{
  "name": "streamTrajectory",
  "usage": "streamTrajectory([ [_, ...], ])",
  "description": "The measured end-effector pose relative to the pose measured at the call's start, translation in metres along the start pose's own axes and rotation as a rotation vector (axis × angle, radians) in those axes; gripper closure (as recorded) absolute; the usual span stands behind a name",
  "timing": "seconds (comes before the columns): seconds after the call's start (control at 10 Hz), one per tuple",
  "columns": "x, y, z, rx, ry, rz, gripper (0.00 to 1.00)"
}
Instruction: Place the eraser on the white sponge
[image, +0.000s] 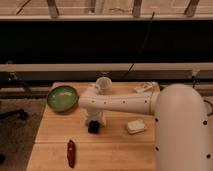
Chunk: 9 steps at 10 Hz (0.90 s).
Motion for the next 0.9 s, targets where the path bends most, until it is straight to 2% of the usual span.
streamTrajectory([
  [0.4, -0.001, -0.004, -0.004, 0.003, 0.001, -0.008, 0.94],
  [0.5, -0.001, -0.004, -0.004, 0.001, 0.001, -0.009, 0.99],
  [0.7, -0.001, -0.003, -0.006, 0.000, 0.007, -0.013, 1.00],
  [0.9, -0.001, -0.012, -0.028, 0.014, 0.052, -0.041, 1.00],
])
